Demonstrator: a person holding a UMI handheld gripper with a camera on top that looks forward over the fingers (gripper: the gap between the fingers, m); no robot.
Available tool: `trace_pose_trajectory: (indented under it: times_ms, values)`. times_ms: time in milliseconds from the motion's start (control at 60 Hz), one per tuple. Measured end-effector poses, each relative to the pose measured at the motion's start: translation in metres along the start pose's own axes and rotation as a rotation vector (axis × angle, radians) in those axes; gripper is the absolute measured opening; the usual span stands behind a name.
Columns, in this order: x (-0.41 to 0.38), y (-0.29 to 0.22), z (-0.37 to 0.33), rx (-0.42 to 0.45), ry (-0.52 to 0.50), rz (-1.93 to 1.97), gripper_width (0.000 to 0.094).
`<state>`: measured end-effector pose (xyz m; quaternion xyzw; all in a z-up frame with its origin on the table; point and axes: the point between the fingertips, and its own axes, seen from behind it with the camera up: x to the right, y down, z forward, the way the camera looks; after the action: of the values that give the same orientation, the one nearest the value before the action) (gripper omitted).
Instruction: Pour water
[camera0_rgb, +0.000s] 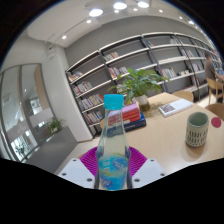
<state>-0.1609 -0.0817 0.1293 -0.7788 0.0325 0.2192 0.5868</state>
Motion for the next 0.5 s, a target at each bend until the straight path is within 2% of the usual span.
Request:
trace_pose_trajectory:
  times_ms: [217,500]
  values:
    - [0.036,-0.059,0.006,-0.040,-0.038,0.428,0.0364]
    - [0.104,-0.106,0.014,-0.008,-0.070,1.046,0.0372]
